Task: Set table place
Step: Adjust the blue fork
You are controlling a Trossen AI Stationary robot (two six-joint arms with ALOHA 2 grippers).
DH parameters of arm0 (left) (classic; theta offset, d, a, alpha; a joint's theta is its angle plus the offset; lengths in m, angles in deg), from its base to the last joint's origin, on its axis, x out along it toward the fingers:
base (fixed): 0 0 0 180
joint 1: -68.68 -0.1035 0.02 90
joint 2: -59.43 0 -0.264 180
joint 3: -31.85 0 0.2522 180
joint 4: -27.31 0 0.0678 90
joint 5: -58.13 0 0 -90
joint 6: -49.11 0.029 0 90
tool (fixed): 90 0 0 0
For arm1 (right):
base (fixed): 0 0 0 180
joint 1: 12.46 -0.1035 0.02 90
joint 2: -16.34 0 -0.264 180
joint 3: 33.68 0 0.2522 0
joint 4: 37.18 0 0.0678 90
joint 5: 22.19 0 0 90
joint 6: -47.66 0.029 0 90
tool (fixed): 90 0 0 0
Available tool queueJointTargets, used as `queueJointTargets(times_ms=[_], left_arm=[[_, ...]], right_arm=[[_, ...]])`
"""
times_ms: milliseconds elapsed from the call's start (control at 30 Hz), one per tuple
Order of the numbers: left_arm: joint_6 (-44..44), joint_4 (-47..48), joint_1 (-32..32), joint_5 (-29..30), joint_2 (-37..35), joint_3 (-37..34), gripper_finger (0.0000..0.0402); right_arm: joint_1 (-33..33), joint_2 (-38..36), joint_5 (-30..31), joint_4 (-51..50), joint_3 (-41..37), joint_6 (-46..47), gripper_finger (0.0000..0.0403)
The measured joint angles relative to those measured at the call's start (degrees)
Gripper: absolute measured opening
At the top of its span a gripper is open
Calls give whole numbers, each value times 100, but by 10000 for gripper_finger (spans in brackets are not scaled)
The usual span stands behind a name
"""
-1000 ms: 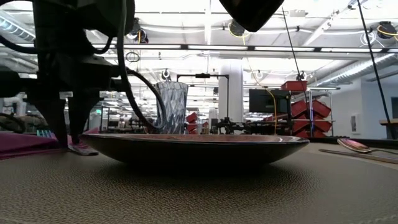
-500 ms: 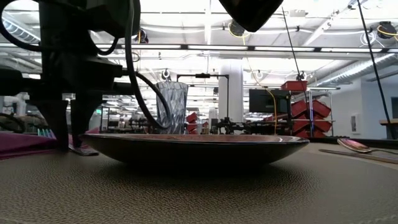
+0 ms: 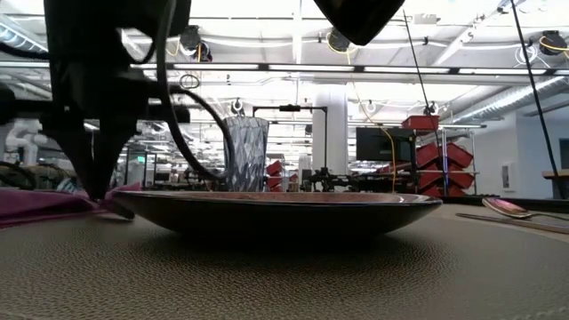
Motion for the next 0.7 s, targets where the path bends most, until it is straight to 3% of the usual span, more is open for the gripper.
queueJointTargets(times_ms=[400,700], left_arm=[[-21,1283,491,151,0,548,0],[-2511,1265,597,185,-373,878,0]], right_arm=[[0,1,28,-3,0,61,105],[168,1,-201,-344,0,184,105]])
